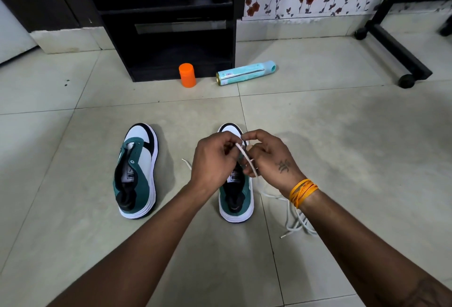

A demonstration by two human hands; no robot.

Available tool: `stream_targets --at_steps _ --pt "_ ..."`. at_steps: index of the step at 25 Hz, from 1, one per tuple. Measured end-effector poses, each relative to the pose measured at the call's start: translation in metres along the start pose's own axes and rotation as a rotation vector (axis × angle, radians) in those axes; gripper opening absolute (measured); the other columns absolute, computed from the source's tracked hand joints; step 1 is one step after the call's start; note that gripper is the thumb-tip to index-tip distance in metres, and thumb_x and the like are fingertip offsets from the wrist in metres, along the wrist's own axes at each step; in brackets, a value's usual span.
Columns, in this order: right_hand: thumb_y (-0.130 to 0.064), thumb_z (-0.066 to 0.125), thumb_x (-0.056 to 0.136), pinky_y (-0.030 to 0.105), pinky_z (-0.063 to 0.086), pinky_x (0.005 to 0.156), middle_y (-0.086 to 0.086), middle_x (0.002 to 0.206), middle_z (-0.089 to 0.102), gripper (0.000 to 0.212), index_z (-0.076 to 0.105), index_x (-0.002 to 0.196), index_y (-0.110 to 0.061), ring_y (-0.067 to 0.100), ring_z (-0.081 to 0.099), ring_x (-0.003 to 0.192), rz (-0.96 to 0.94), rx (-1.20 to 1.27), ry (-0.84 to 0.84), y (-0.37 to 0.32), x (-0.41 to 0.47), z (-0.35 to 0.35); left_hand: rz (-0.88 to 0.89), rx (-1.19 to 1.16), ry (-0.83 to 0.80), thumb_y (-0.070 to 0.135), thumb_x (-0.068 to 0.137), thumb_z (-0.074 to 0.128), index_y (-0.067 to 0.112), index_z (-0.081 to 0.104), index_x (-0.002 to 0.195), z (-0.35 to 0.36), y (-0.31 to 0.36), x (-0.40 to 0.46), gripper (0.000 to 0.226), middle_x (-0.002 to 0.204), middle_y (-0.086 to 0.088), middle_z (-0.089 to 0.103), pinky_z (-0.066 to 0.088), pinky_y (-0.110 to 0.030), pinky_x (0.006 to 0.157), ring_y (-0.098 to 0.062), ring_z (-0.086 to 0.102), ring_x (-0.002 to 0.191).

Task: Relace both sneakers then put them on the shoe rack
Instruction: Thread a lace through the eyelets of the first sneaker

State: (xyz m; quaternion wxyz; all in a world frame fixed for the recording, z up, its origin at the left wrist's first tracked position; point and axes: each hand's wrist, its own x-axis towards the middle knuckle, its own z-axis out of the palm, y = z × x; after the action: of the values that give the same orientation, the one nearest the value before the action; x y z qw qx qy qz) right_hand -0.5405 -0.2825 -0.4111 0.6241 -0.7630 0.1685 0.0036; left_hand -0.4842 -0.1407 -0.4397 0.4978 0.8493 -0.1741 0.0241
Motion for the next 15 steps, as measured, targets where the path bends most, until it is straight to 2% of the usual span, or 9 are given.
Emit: stream_targets --at_steps 2,4,5,8,10,11,13,15 --pt "-0.015 0.053 0.1 0.036 0.059 0.063 0.009 0.08 0.075 0.022 0.069 0.112 -0.021 0.031 0.071 0.066 -0.089 -0.068 -0.1 0.003 0.002 0.0 0.036 -0.031 0.018 0.007 0.085 0.075 0.021 0.079 0.088 -0.008 0.006 -0.003 0.016 0.074 0.011 0.071 0.052 -0.026 0.065 -0.007 0.066 0.068" --pt "-0.021 0.055 0.097 0.029 0.053 0.063 0.004 0.081 0.075 0.02 0.072 0.106 -0.021 0.018 0.068 0.068 -0.169 -0.11 -0.126 0.004 0.005 0.0 -0.005 -0.125 0.05 0.009 0.087 0.078 0.021 0.08 0.087 -0.014 0.012 -0.006 0.012 0.075 0.01 0.073 0.053 -0.024 0.065 -0.009 0.067 0.069" --pt "-0.024 0.056 0.096 0.03 0.053 0.062 0.003 0.08 0.075 0.017 0.072 0.101 -0.021 0.014 0.065 0.067 -0.194 -0.129 -0.12 0.005 0.006 0.0 -0.035 -0.168 0.066 0.009 0.087 0.079 0.021 0.08 0.087 -0.017 0.015 -0.007 0.012 0.075 0.01 0.074 0.053 -0.023 0.065 -0.008 0.067 0.069" --pt "-0.031 0.059 0.097 0.043 0.059 0.068 -0.003 0.076 0.073 0.015 0.07 0.089 -0.024 0.019 0.069 0.069 -0.197 -0.315 0.005 0.022 0.015 -0.004 -0.078 -0.263 0.093 0.008 0.088 0.08 0.022 0.079 0.084 -0.022 0.019 -0.006 0.015 0.076 0.01 0.075 0.052 -0.021 0.065 -0.011 0.066 0.068" --pt "-0.036 0.056 0.094 0.041 0.057 0.072 -0.003 0.077 0.074 0.017 0.068 0.089 -0.026 0.024 0.071 0.076 -0.163 -0.59 0.141 0.033 0.023 -0.012 -0.081 -0.283 0.087 0.009 0.088 0.08 0.022 0.079 0.084 -0.024 0.022 -0.006 0.014 0.077 0.009 0.074 0.051 -0.024 0.064 -0.01 0.062 0.068" --pt "-0.036 0.058 0.094 0.038 0.056 0.074 -0.003 0.076 0.074 0.014 0.069 0.093 -0.027 0.024 0.071 0.078 -0.156 -0.648 0.178 0.032 0.025 -0.015 -0.085 -0.292 0.078 0.009 0.088 0.081 0.022 0.079 0.084 -0.025 0.022 -0.006 0.013 0.077 0.009 0.074 0.052 -0.026 0.064 -0.01 0.061 0.068" --pt "-0.03 0.064 0.094 0.031 0.053 0.071 -0.006 0.071 0.07 0.014 0.068 0.107 -0.03 0.015 0.067 0.072 -0.255 -0.582 0.119 0.022 0.026 -0.011 -0.084 -0.316 0.055 0.008 0.087 0.081 0.02 0.079 0.085 -0.025 0.02 -0.007 0.012 0.08 0.006 0.075 0.054 -0.029 0.066 -0.013 0.062 0.069" --pt "-0.025 0.064 0.095 0.029 0.049 0.065 -0.006 0.069 0.065 0.014 0.069 0.108 -0.028 0.01 0.058 0.064 -0.408 -0.471 0.013 0.003 0.02 -0.002 -0.075 -0.345 0.052 0.008 0.088 0.081 0.019 0.079 0.088 -0.024 0.019 -0.007 0.012 0.082 0.004 0.077 0.056 -0.029 0.067 -0.019 0.065 0.071"
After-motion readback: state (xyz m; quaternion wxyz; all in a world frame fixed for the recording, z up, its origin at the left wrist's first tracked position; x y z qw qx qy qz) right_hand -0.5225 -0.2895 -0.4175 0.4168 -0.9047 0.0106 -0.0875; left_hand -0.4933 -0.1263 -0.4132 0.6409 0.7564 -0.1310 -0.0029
